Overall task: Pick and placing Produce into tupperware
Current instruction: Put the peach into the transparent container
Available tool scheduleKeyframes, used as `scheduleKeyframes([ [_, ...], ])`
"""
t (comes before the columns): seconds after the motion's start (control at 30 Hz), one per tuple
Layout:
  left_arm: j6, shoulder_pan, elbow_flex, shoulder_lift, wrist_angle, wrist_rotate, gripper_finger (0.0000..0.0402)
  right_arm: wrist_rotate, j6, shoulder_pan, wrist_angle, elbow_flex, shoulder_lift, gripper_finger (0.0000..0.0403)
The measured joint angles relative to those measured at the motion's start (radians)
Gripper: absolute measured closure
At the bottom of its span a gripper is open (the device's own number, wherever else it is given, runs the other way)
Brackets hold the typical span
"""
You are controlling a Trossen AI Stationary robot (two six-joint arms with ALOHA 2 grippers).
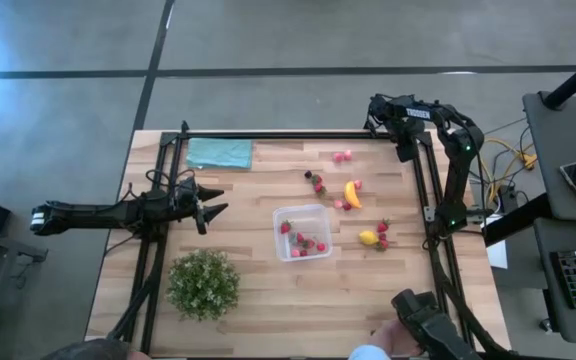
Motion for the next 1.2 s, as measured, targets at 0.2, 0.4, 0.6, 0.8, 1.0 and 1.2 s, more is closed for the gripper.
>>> scheduleKeyframes([
  [0.2,0.000,0.000,0.000,0.000,0.000,0.000,0.0169,0.003,0.012,0.000,0.003,0.000,0.000,0.0224],
  [0.4,0.000,0.000,0.000,0.000,0.000,0.000,0.0169,0.008,0.015,0.000,0.005,-0.001,0.000,0.0244],
  [0.6,0.000,0.000,0.000,0.000,0.000,0.000,0.0169,0.011,0.011,0.002,0.006,-0.002,0.000,0.0291],
  [0.8,0.000,0.000,0.000,0.000,0.000,0.000,0.0169,0.012,0.004,0.005,0.008,-0.004,0.000,0.0313],
  [1.0,0.000,0.000,0.000,0.000,0.000,0.000,0.0168,0.009,-0.024,0.010,0.014,-0.004,0.000,0.0315],
  [1.2,0.000,0.000,0.000,0.000,0.000,0.000,0.0169,-0.012,-0.094,0.032,0.091,-0.003,-0.004,0.0316],
])
